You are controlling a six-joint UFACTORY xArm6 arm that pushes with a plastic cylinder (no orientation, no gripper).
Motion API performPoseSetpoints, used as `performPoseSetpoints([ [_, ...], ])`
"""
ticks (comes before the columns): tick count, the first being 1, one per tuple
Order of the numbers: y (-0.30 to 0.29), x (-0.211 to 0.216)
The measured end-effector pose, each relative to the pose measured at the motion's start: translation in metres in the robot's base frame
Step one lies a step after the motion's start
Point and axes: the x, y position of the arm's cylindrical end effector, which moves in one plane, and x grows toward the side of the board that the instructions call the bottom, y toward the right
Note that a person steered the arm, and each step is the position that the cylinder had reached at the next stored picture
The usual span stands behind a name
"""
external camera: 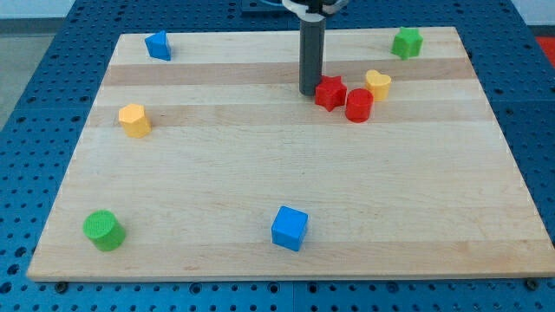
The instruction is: Point at the yellow hexagon
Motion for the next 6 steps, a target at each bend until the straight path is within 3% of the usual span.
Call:
performPoseSetpoints([
  [1,-0.049,0.000],
  [4,-0.265,0.003],
  [6,-0.301,0.061],
])
